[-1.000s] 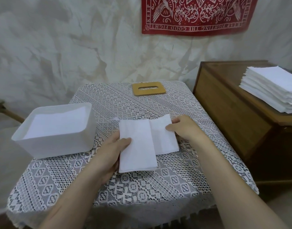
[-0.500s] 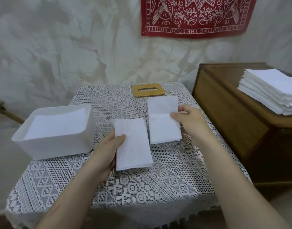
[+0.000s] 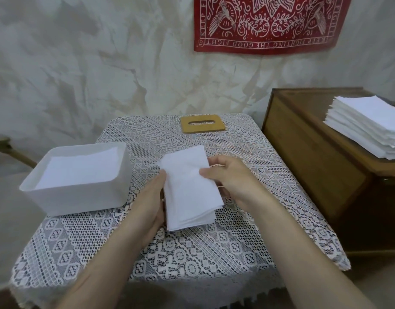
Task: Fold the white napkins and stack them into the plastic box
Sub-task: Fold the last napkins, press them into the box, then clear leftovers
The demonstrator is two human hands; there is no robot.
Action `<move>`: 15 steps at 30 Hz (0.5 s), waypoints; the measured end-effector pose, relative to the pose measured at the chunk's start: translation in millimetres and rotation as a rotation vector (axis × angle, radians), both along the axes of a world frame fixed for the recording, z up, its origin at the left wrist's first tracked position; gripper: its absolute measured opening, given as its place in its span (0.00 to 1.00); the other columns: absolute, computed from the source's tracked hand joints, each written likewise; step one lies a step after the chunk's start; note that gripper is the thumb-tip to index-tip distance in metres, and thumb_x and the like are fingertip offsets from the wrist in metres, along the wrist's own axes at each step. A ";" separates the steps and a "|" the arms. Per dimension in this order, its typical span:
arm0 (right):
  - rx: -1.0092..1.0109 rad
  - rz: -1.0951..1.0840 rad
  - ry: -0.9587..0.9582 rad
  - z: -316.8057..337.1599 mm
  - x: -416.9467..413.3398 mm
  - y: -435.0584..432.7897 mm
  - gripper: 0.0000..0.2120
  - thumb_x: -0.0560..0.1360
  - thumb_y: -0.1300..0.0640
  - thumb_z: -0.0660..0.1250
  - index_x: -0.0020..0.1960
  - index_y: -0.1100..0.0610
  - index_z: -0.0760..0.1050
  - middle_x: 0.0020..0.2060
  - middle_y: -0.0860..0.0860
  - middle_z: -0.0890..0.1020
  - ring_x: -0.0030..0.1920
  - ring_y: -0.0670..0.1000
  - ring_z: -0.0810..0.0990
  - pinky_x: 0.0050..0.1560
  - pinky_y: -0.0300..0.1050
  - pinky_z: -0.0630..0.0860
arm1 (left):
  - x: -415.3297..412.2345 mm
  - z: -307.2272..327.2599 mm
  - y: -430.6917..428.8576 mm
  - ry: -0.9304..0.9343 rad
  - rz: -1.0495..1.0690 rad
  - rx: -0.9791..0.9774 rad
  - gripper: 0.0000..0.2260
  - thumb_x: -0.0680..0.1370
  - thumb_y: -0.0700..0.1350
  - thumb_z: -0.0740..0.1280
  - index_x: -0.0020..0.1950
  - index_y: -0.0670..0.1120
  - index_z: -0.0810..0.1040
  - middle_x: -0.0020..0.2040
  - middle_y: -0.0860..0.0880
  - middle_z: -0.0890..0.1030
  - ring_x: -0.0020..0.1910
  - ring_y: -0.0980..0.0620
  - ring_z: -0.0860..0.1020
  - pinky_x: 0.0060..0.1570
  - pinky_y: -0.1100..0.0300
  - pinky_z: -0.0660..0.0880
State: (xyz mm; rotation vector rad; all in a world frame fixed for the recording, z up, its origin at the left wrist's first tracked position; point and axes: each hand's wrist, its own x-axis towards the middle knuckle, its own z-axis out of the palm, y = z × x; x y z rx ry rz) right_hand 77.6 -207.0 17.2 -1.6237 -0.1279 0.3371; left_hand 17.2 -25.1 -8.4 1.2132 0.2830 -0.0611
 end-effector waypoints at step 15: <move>-0.327 -0.046 -0.273 0.8 -0.1 -0.2 0.23 0.73 0.50 0.77 0.63 0.42 0.73 0.54 0.44 0.80 0.49 0.47 0.82 0.53 0.52 0.81 | -9.1 1.5 6.8 -0.157 -0.059 0.371 0.12 0.83 0.43 0.66 0.62 0.58 0.78 0.54 0.52 0.87 0.50 0.50 0.87 0.47 0.49 0.83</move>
